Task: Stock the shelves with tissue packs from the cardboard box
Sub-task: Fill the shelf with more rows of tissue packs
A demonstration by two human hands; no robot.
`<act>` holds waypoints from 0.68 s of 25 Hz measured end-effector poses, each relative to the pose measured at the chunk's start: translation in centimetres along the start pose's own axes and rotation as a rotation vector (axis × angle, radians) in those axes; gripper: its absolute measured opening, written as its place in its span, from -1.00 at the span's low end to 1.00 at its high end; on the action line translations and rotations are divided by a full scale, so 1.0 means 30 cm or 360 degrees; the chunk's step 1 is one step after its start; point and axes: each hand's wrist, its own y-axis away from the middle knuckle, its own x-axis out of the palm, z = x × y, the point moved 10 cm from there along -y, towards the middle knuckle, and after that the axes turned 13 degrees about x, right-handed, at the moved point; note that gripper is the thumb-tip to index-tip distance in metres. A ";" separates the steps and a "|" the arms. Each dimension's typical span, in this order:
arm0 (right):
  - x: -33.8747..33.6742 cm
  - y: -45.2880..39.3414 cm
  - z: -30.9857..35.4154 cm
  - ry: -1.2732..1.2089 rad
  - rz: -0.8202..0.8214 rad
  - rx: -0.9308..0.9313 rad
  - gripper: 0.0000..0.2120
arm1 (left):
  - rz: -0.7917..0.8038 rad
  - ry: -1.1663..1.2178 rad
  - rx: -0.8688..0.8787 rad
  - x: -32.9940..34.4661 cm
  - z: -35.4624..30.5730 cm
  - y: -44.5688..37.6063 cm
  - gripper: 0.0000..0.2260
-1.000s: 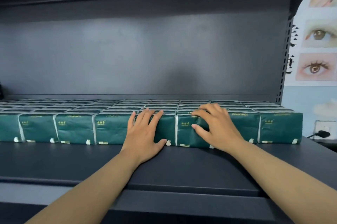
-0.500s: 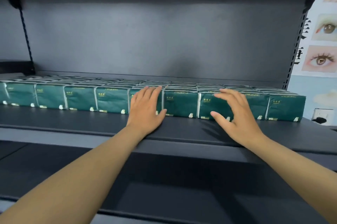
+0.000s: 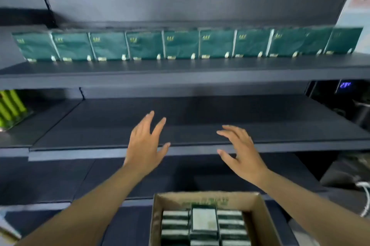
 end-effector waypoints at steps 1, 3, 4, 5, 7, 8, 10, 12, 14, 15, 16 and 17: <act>0.097 0.050 -0.002 0.0013 0.0062 0.0051 -0.60 | 0.0133 0.0036 -0.0017 0.075 0.013 0.108 -0.36; 0.283 0.150 -0.038 0.0047 0.0205 0.0165 -0.57 | 0.0429 0.0107 -0.0043 0.247 0.021 0.327 -0.39; 0.378 0.204 -0.064 0.0049 0.0282 0.0222 -0.54 | 0.0594 0.0171 -0.0058 0.348 0.011 0.446 -0.43; 0.467 0.256 -0.089 0.0038 0.0362 0.0275 -0.52 | 0.0769 0.0263 -0.0092 0.445 -0.005 0.560 -0.52; 0.680 0.393 -0.153 0.0031 0.0677 0.0432 -0.53 | 0.1048 0.0463 -0.0228 0.622 -0.045 0.774 -0.47; 0.785 0.473 -0.183 0.0009 0.0907 0.0519 -0.51 | 0.1136 0.0517 -0.0289 0.684 -0.070 0.854 -0.38; 0.979 0.635 -0.249 -0.0002 0.1348 0.0683 -0.46 | 0.1291 0.0579 -0.0352 0.786 -0.106 0.976 -0.44; 1.124 0.755 -0.309 -0.0010 0.1580 0.0787 -0.46 | 0.1334 0.0652 -0.0361 0.852 -0.124 1.033 -0.46; 1.227 0.822 -0.351 -0.0066 0.1645 0.0890 -0.51 | 0.1252 0.0671 -0.0329 0.888 -0.120 1.061 -0.45; 1.274 0.852 -0.364 -0.0082 0.1677 0.0911 -0.54 | 0.1198 0.0702 -0.0342 0.901 -0.115 1.074 -0.45; 1.321 0.886 -0.371 -0.0097 0.1719 0.0917 -0.59 | 0.1149 0.0762 -0.0348 0.915 -0.119 1.093 -0.46; 1.361 0.919 -0.372 -0.0107 0.1761 0.0904 -0.63 | 0.1095 0.0840 -0.0361 0.922 -0.126 1.108 -0.47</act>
